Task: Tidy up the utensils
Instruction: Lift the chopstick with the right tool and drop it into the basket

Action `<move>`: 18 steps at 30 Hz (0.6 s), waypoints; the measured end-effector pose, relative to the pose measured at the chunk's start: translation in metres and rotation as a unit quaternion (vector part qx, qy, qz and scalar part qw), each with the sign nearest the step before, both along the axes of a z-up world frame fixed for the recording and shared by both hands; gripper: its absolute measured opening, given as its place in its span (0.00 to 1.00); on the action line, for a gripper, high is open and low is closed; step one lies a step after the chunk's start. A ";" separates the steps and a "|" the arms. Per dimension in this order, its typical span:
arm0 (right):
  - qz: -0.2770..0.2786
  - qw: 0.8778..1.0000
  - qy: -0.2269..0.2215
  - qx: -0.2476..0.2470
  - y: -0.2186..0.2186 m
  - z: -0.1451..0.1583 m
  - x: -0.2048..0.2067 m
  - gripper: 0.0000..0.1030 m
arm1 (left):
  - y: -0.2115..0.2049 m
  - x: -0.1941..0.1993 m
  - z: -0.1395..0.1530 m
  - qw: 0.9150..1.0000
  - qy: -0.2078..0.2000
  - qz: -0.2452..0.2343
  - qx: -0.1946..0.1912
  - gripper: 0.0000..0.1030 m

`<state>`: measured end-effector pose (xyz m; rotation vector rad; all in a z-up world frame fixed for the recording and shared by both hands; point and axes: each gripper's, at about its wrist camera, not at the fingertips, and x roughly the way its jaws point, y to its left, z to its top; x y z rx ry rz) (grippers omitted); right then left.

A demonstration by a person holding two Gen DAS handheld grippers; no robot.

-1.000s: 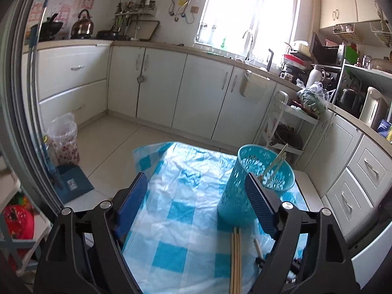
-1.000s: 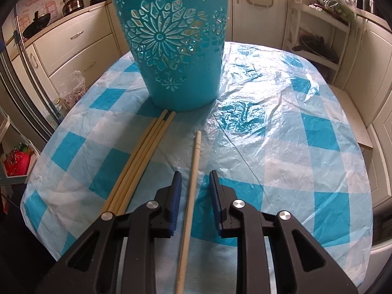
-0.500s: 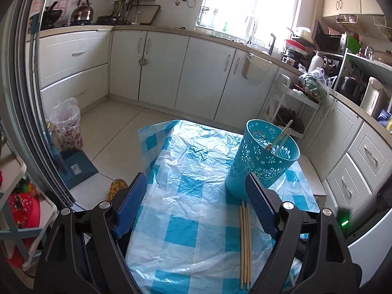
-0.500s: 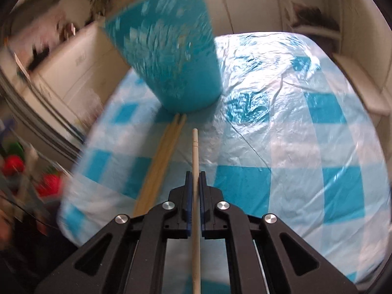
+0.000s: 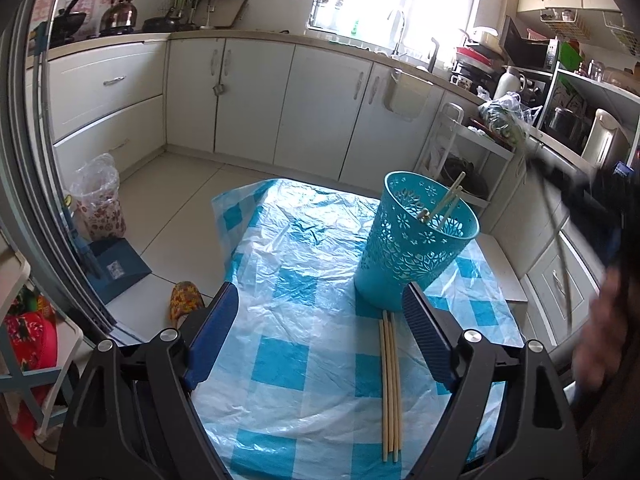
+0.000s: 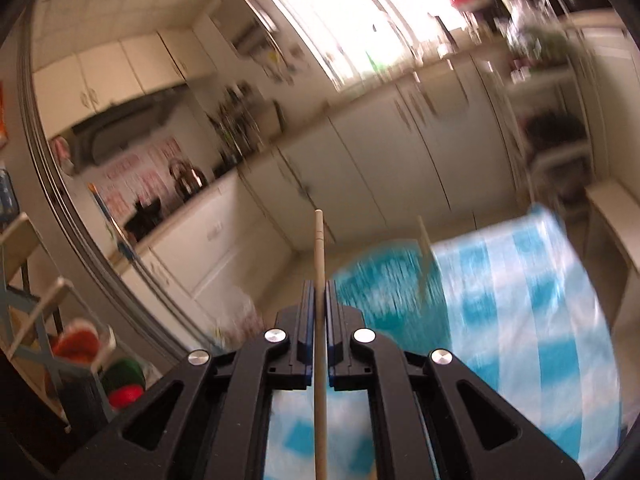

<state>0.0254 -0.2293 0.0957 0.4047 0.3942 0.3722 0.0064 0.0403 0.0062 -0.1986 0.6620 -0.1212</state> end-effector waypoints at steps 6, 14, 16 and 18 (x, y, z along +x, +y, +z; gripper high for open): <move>-0.050 0.996 -0.076 -0.011 0.008 0.024 0.035 0.06 | 0.000 -0.001 -0.008 1.000 0.010 -0.003 -0.002 0.78; -0.105 0.992 -0.038 -0.057 0.009 -0.020 0.096 0.06 | 0.011 0.008 -0.023 0.999 0.030 0.008 -0.006 0.78; -0.109 0.992 -0.021 -0.059 0.007 -0.030 0.105 0.06 | 0.013 0.011 -0.027 0.999 0.035 0.010 -0.009 0.78; -0.107 0.992 -0.009 -0.061 0.008 -0.033 0.110 0.06 | 0.014 0.013 -0.030 0.999 0.039 0.012 -0.013 0.78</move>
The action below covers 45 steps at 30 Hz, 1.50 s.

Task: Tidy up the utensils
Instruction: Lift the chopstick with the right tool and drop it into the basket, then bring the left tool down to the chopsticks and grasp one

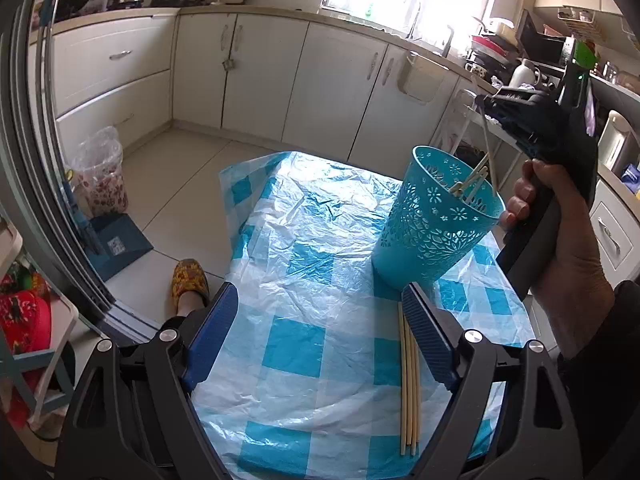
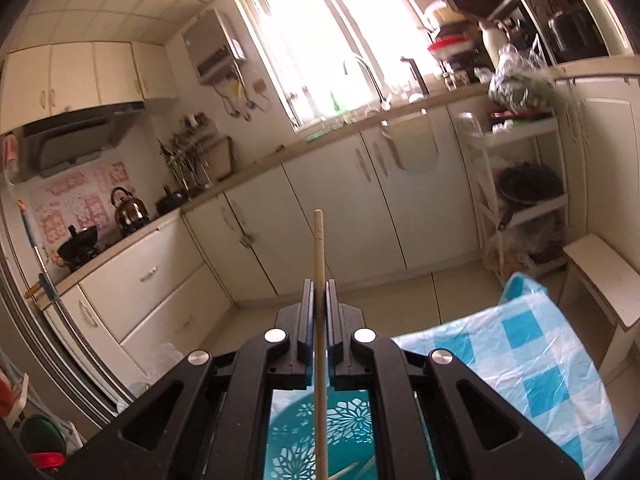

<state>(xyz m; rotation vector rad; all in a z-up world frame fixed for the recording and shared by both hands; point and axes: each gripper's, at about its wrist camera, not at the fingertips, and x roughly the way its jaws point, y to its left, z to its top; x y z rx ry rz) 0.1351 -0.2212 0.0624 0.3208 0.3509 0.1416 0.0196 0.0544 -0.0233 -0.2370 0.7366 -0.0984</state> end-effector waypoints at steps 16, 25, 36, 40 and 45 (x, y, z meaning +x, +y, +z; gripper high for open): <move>0.040 0.999 0.008 -0.035 0.002 0.011 -0.053 0.26 | -0.005 -0.006 0.006 1.000 0.000 0.000 -0.001 0.79; 0.008 0.992 -0.117 -0.048 -0.009 0.071 -0.170 0.30 | -0.003 -0.022 0.012 1.000 -0.008 0.003 0.003 0.81; 0.058 0.971 0.217 -0.087 0.026 -0.134 -0.129 0.25 | -0.010 -0.037 0.010 1.000 -0.001 -0.008 0.011 0.81; 0.044 0.964 0.248 -0.088 0.026 -0.159 -0.112 0.22 | -0.007 -0.042 0.009 1.000 0.001 -0.009 0.010 0.81; 0.035 0.959 0.262 -0.100 0.027 -0.171 -0.103 0.22 | -0.003 -0.042 0.007 1.000 0.004 -0.005 0.006 0.81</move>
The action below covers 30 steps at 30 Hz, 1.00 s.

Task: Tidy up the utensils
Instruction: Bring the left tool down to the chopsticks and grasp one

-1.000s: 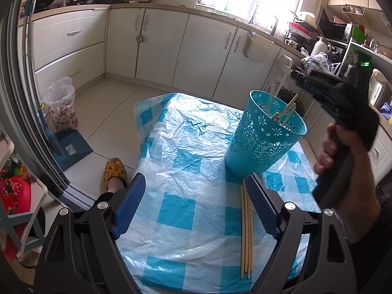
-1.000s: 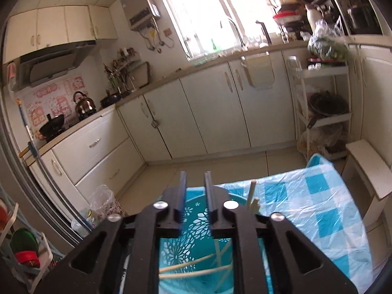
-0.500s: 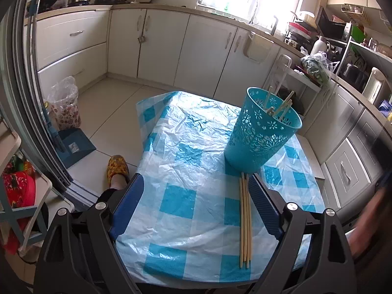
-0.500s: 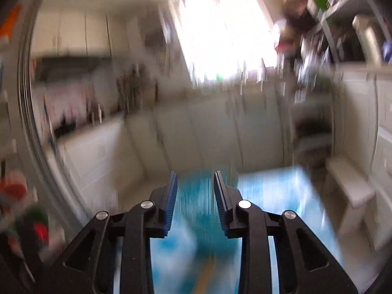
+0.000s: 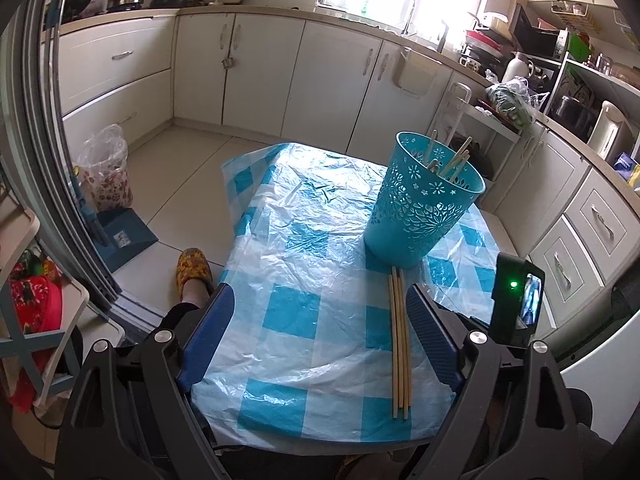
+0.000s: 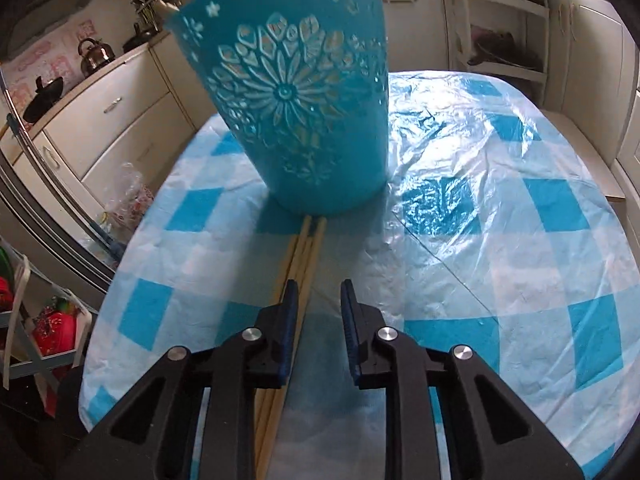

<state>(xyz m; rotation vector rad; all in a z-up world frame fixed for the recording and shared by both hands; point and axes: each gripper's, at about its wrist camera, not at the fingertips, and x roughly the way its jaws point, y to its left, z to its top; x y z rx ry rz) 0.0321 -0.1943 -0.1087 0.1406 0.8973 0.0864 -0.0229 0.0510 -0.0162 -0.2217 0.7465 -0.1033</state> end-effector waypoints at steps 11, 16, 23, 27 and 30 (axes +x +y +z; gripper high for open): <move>0.022 0.998 -0.002 -0.052 0.010 -0.004 0.000 0.17 | 0.000 0.001 -0.004 1.000 0.005 0.000 0.000 0.82; 0.041 0.996 -0.001 -0.076 0.003 -0.004 -0.011 0.09 | -0.005 0.005 -0.011 1.000 0.015 -0.009 0.008 0.82; 0.031 0.998 0.006 -0.060 -0.033 -0.002 -0.037 0.09 | -0.039 0.042 -0.048 0.996 0.057 -0.050 0.047 0.82; 0.021 0.999 0.005 -0.036 -0.045 -0.001 -0.043 0.09 | -0.066 0.071 -0.074 0.992 0.082 -0.068 0.069 0.82; 0.021 0.999 0.002 -0.027 -0.047 -0.001 -0.043 0.09 | -0.084 0.085 -0.088 0.989 0.089 -0.080 0.090 0.82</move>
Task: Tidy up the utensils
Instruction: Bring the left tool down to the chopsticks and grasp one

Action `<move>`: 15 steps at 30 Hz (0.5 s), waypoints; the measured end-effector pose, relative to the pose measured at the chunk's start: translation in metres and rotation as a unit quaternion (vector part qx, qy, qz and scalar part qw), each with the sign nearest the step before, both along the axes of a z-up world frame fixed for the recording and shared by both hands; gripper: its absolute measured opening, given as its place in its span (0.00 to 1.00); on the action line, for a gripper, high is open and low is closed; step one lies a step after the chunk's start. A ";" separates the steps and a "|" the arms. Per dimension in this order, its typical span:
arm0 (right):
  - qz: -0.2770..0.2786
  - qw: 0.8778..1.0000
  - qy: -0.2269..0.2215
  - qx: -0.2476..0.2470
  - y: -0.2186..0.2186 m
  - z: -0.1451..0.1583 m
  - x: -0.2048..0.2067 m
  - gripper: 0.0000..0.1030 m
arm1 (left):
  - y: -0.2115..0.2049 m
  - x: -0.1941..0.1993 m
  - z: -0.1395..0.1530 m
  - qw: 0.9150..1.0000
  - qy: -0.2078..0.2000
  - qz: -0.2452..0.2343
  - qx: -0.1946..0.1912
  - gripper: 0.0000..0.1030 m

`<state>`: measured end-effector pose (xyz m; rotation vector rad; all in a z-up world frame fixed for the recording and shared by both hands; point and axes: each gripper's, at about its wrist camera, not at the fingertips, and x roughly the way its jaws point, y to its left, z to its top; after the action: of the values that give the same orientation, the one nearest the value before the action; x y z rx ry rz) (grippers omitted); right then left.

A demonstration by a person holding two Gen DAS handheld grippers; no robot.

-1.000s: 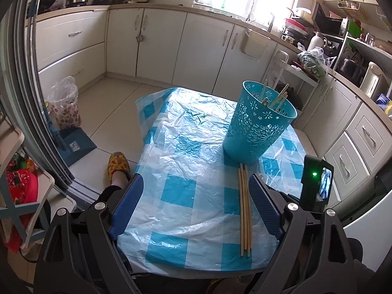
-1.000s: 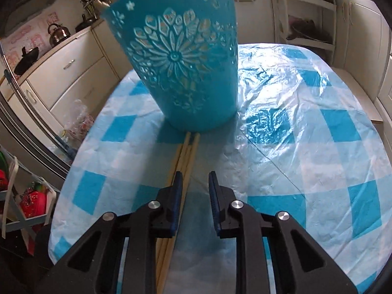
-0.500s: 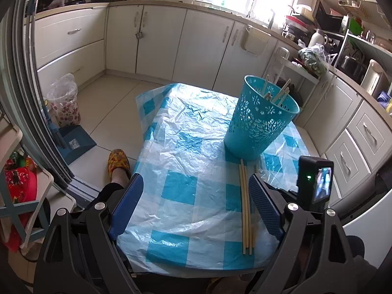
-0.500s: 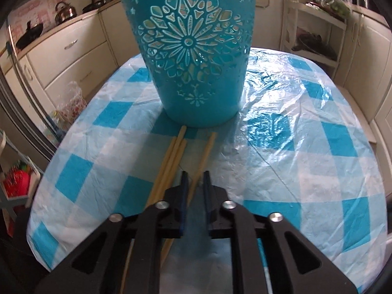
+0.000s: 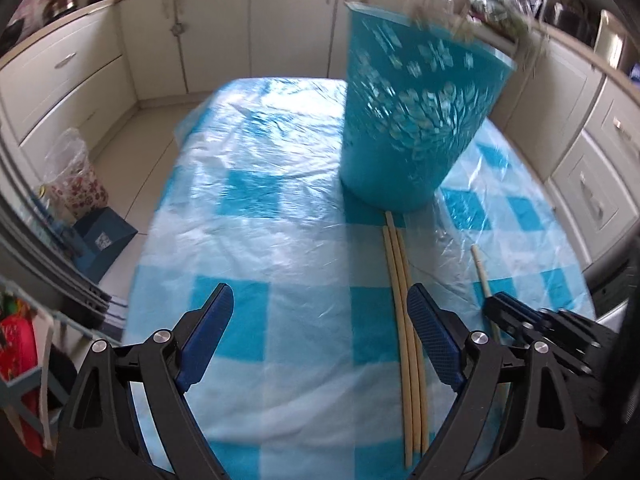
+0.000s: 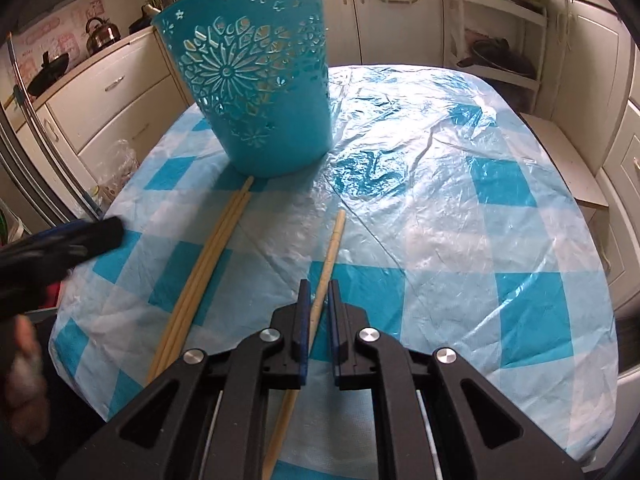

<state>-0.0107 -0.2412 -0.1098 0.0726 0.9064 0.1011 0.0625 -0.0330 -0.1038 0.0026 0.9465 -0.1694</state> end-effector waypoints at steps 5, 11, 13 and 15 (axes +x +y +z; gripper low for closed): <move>0.001 1.000 -0.002 0.016 -0.005 0.000 0.000 0.09 | -0.019 0.018 -0.017 1.000 0.015 -0.011 0.022 0.82; 0.004 1.000 -0.002 0.030 -0.009 0.000 0.000 0.09 | -0.029 0.027 -0.025 0.999 0.019 -0.013 0.044 0.82; 0.003 0.999 -0.001 0.035 -0.010 0.000 0.000 0.09 | -0.032 0.030 -0.028 0.998 0.021 -0.015 0.054 0.82; 0.003 0.999 0.000 0.038 -0.011 0.000 0.000 0.09 | -0.032 0.031 -0.030 0.998 0.021 -0.016 0.056 0.82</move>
<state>-0.0102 -0.2520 -0.1102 0.1398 0.9026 0.1414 0.0932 -0.0647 -0.1341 0.1192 0.9964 -0.1466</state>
